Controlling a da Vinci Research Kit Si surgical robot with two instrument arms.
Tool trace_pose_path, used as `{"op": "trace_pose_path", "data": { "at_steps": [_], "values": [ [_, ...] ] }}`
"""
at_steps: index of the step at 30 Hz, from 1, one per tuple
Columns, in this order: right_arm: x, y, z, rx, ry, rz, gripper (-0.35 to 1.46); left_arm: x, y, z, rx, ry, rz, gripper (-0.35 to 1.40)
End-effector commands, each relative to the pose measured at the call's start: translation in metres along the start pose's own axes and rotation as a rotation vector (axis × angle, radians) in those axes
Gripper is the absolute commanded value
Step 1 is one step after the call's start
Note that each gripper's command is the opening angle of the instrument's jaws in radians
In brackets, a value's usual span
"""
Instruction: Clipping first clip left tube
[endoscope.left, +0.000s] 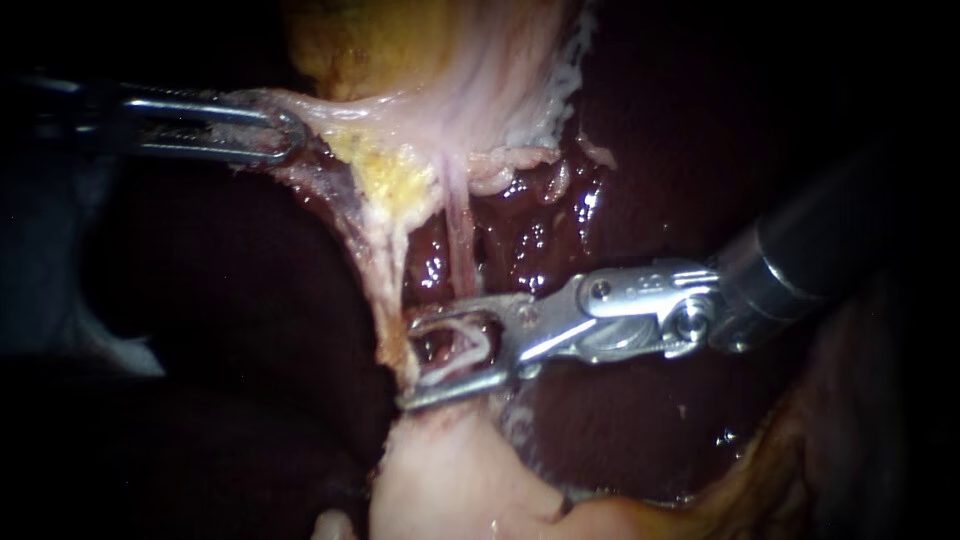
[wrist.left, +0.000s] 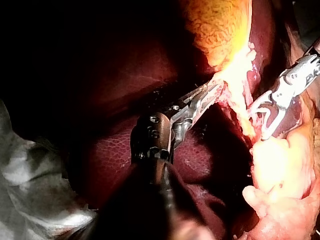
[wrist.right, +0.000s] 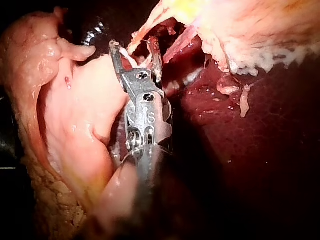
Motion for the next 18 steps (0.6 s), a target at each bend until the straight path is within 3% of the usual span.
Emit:
{"op": "trace_pose_path", "data": {
  "at_steps": [1,13,18],
  "values": [
    [-0.0003,0.0001,0.0002,0.0,-0.002,-0.001,0.5,0.0,0.0,0.0,0.0,0.0,0.0,-0.35],
    [-0.0023,0.0009,0.0023,-0.013,-0.008,-0.008,0.5,0.0,0.0,0.0001,0.001,0.0,0.0,-0.35],
    [-0.0023,0.0007,0.0031,0.032,-0.005,-0.009,0.49,0.0,0.0,0.0002,-0.001,0.0,0.0,-0.35]
  ]
}}
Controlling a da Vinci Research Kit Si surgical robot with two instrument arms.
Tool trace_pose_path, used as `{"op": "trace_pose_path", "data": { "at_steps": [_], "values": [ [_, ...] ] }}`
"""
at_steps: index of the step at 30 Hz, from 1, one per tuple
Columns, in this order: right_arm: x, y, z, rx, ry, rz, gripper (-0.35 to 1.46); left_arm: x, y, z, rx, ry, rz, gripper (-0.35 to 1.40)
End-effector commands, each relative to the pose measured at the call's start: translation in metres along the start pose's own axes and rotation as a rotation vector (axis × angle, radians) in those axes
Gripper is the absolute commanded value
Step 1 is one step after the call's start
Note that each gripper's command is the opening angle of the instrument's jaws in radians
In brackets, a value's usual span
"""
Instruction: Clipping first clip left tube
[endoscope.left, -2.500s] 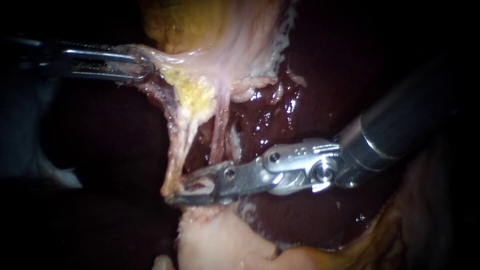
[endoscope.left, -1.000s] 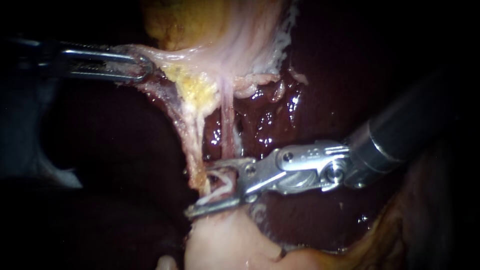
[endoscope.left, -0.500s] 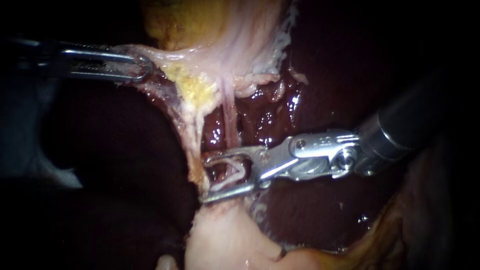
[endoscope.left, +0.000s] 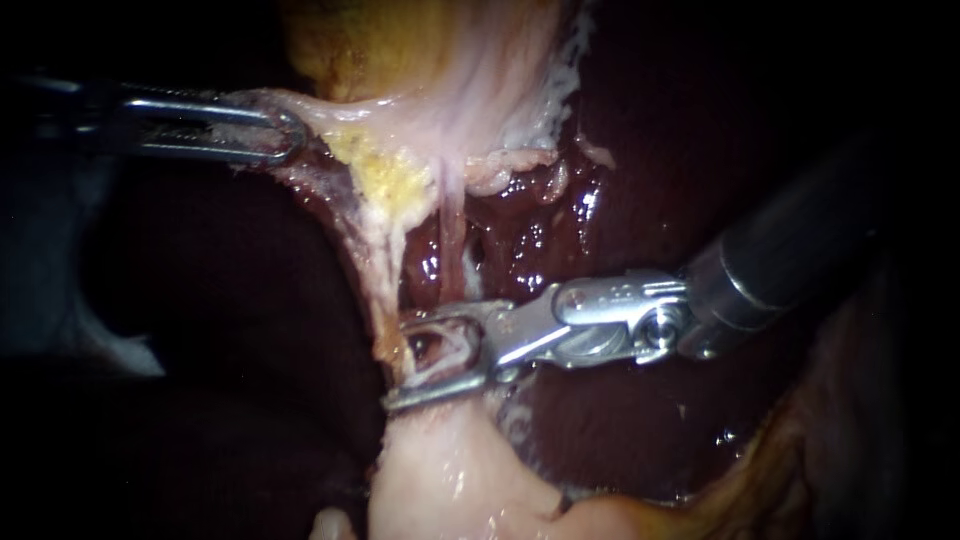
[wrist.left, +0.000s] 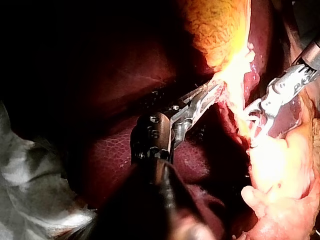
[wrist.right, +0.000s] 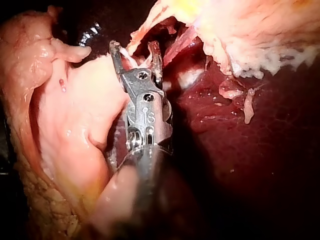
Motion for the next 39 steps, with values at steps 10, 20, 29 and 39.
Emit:
{"op": "trace_pose_path", "data": {
  "at_steps": [10,20,29,39],
  "values": [
    [0.0012,-0.001,0.0028,0.068,0.011,-0.023,0.47,-0.0001,0.0,0.0002,-0.003,-0.002,0.0,-0.35],
    [0.0023,-0.0022,0.0049,0.071,0.014,-0.025,0.47,-0.0001,0.0,0.0002,-0.003,-0.002,0.0,-0.35],
    [0.003,-0.0045,0.0048,0.089,0.014,-0.022,0.48,-0.0002,0.0,0.0001,-0.004,-0.002,0.0,-0.35],
    [0.0051,-0.0077,0.0048,0.112,0.028,-0.021,0.47,-0.0001,-0.0001,-0.0002,-0.006,-0.003,0.0,-0.35]
  ]
}}
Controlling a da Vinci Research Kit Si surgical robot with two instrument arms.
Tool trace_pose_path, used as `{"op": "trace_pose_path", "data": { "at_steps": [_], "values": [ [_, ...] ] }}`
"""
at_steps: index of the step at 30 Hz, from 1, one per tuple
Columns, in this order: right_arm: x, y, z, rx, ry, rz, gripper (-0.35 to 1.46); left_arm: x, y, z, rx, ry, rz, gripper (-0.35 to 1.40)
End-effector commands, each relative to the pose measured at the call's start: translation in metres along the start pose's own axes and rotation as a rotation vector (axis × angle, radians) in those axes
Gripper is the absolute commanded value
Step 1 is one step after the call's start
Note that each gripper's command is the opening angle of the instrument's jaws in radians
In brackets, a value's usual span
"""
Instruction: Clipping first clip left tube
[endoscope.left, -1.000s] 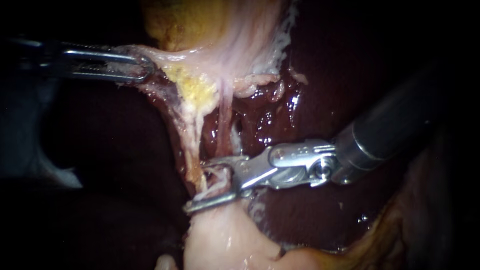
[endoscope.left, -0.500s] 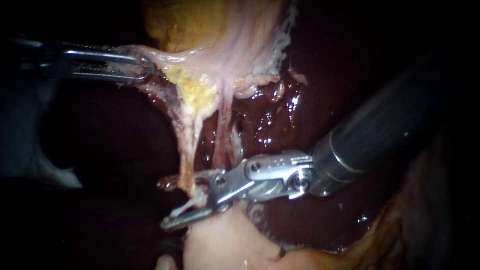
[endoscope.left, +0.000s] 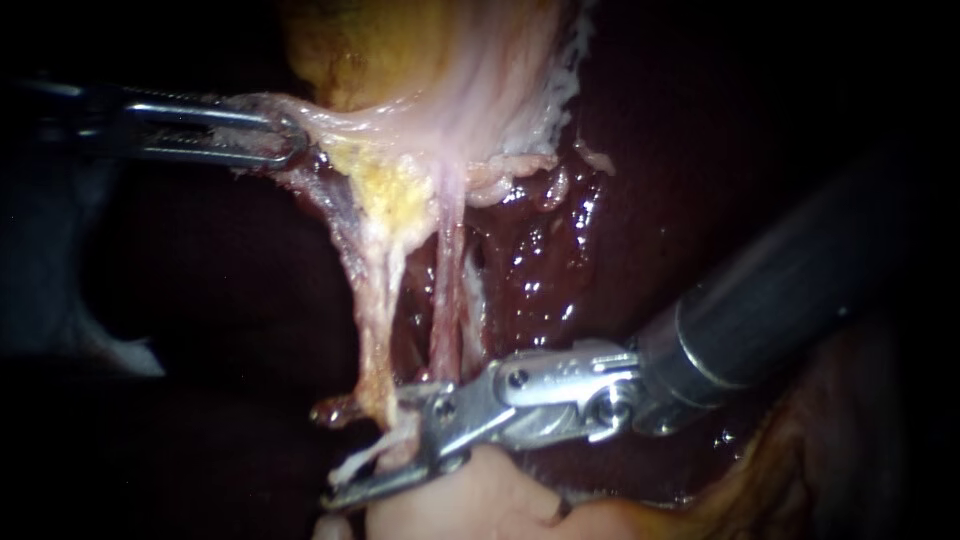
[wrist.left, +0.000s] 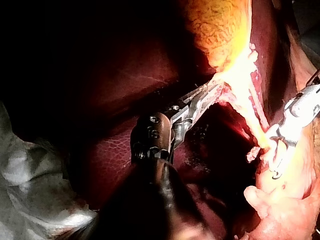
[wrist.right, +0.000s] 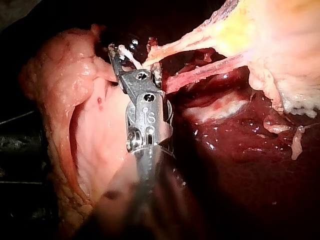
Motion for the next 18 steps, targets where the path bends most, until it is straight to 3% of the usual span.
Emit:
{"op": "trace_pose_path", "data": {
  "at_steps": [1,9,18],
  "values": [
    [0.0002,-0.0001,-0.0001,0.001,0.005,0.001,0.47,0.0001,0.0,-0.0001,-0.001,0.0,0.0,-0.35],
    [0.0008,-0.0001,-0.0006,0.004,0.008,0.004,0.36,0.0001,0.0,-0.0001,-0.001,0.0,0.0,-0.35],
    [0.0008,0.0004,-0.0011,0.005,0.01,0.064,0.03,0.0001,0.0,-0.0001,-0.001,0.0,0.0,-0.35]
  ]
}}
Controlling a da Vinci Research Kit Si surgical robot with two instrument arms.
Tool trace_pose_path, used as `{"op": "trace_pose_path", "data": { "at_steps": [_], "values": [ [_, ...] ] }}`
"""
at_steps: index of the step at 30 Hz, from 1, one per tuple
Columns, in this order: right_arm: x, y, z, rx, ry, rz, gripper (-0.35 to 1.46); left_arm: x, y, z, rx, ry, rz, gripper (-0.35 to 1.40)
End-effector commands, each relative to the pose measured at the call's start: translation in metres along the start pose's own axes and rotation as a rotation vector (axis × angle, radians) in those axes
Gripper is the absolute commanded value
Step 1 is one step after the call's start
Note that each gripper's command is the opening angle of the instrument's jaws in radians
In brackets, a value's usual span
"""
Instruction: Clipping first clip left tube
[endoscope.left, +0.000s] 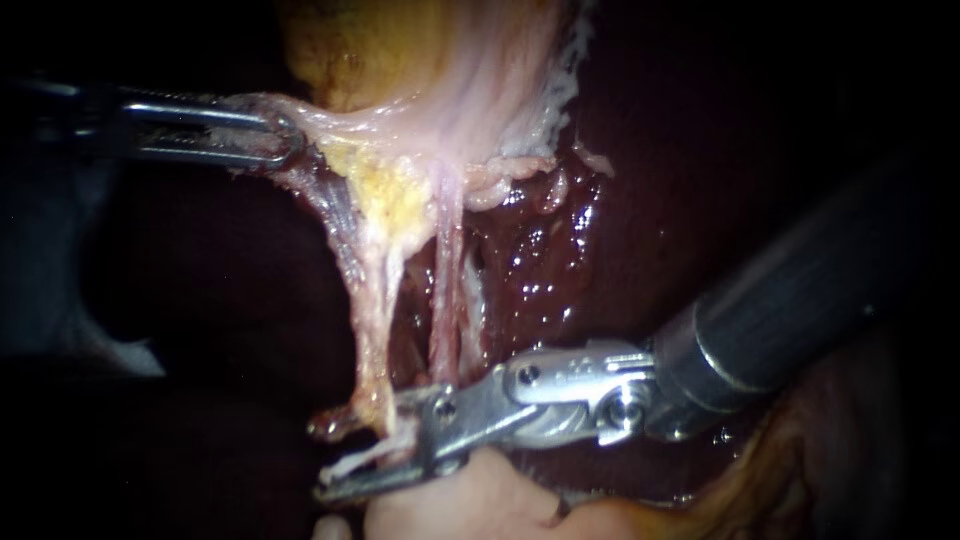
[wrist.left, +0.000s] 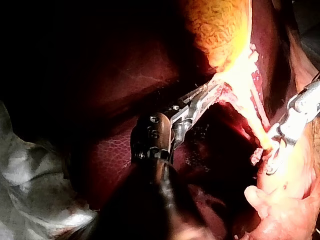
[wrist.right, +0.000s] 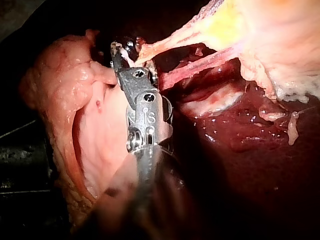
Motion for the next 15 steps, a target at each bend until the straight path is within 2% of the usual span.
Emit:
{"op": "trace_pose_path", "data": {
  "at_steps": [1,7,11,15],
  "values": [
    [0.0001,0.0001,-0.0001,0.001,-0.001,0.004,-0.01,0.0,0.0,0.0,0.0,0.0,0.0,-0.35],
    [0.0006,0.0003,-0.0006,0.0,0.002,0.013,-0.35,0.0,0.0,0.0,0.0,0.0,0.0,-0.35],
    [0.0008,0.0003,-0.0009,-0.002,-0.007,0.104,-0.35,0.0,0.0,0.0,0.0,0.0,0.0,-0.35],
    [0.0008,0.0003,-0.0009,0.02,-0.038,0.106,-0.35,0.0,0.0,0.0,0.0,0.0,0.0,-0.35]
  ]
}}
